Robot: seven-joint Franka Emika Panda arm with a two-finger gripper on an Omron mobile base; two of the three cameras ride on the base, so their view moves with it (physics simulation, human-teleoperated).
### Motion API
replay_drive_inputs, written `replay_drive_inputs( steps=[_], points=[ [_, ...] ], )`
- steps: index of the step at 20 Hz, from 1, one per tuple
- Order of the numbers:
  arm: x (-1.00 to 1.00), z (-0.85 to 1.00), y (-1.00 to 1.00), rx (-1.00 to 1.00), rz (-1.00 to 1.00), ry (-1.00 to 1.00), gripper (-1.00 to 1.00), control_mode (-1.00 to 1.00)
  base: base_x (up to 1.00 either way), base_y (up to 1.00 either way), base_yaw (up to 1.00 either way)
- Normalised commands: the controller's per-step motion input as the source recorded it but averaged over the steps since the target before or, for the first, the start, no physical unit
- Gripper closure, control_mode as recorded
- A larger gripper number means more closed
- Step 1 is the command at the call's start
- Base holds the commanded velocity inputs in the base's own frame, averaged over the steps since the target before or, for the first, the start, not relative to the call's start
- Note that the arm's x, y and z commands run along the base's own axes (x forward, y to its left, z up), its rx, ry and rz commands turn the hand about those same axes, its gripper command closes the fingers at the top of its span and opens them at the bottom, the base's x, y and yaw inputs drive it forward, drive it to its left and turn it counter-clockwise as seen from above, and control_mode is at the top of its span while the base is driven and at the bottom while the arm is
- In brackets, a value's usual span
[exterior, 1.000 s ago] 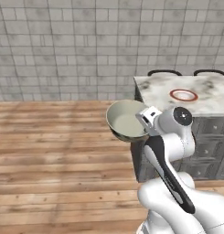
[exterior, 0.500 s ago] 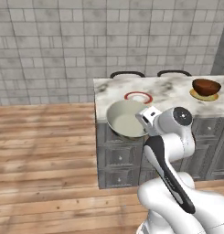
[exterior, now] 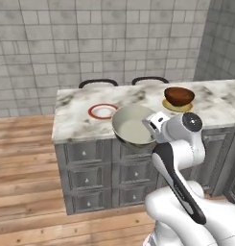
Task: Move the bowls from the cabinet to the plates on the dining table.
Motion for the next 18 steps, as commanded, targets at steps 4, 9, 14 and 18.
replay_drive_inputs(
  steps=[4, 9, 14, 18],
  points=[
    [0.0, 0.0, 0.0, 0.0, 0.0, 0.0, 1.0, 1.0, 0.53, -0.2, -0.24],
    [0.0, 0.0, 0.0, 0.0, 0.0, 0.0, 1.0, 1.0, 0.24, 0.02, -0.17],
    [0.0, 0.0, 0.0, 0.0, 0.0, 0.0, 1.0, 1.0, 0.11, 0.13, -0.13],
    [0.0, 0.0, 0.0, 0.0, 0.0, 0.0, 1.0, 1.0, 0.07, 0.39, -0.1]
  ],
)
